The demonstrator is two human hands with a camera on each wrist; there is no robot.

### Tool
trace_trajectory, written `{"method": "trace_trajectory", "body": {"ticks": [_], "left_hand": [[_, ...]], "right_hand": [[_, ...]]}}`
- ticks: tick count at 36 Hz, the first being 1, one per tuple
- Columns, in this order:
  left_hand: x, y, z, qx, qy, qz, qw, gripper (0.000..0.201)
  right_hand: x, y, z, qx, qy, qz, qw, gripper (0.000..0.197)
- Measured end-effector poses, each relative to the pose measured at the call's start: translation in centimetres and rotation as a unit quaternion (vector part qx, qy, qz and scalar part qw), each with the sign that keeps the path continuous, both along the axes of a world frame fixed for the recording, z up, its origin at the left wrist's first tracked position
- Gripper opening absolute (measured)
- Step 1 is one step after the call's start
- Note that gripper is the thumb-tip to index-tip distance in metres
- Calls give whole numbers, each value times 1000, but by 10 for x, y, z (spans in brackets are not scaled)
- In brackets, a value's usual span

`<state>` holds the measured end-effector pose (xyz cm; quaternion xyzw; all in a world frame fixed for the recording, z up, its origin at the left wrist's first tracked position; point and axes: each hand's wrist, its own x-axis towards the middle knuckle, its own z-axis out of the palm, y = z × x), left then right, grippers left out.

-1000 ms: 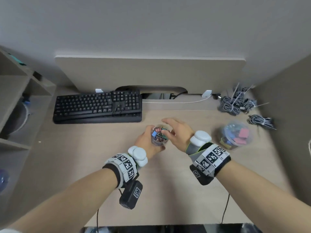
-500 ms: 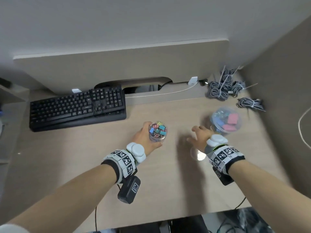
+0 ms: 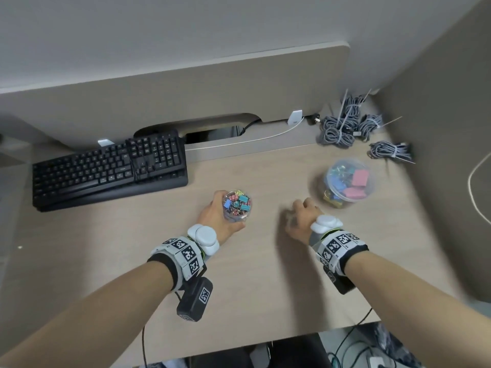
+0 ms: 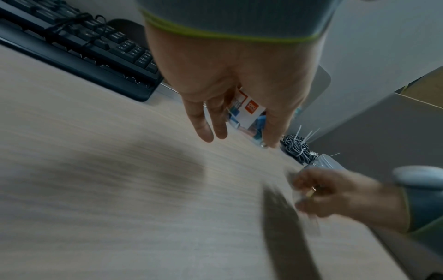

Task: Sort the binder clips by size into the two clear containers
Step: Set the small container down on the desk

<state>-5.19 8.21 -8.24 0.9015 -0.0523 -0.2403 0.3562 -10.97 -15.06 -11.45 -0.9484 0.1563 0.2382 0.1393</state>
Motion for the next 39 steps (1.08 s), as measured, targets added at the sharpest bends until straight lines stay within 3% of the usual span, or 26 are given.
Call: {"method": "trace_trajectory", "body": {"ticks": [8, 11, 17, 24, 30, 37, 39], "left_hand": [[-6, 3, 18, -50, 7, 16, 999, 75], [-11, 5, 26, -65, 0, 25, 998, 71], [-16, 13, 42, -104, 19, 40, 994, 70], [-22, 30, 57, -134, 27, 46, 990, 70], [-21, 42, 61, -146, 35, 63, 987, 65], [-22, 43, 68, -138, -8, 68, 988, 64], [-22, 41, 69, -136, -14, 62, 989, 64]], "right_hand": [[37, 35, 87, 184, -173, 19, 967, 57], [43, 59, 109, 220, -188, 54, 956, 60], [41, 88, 121, 204, -161, 142, 955, 70], [39, 112, 137, 159, -138, 184, 960, 75], [43, 118, 145, 185, -114, 175, 960, 79], [48, 127, 141, 111, -152, 115, 975, 56], [49, 125, 140, 100, -156, 100, 978, 59]]}}
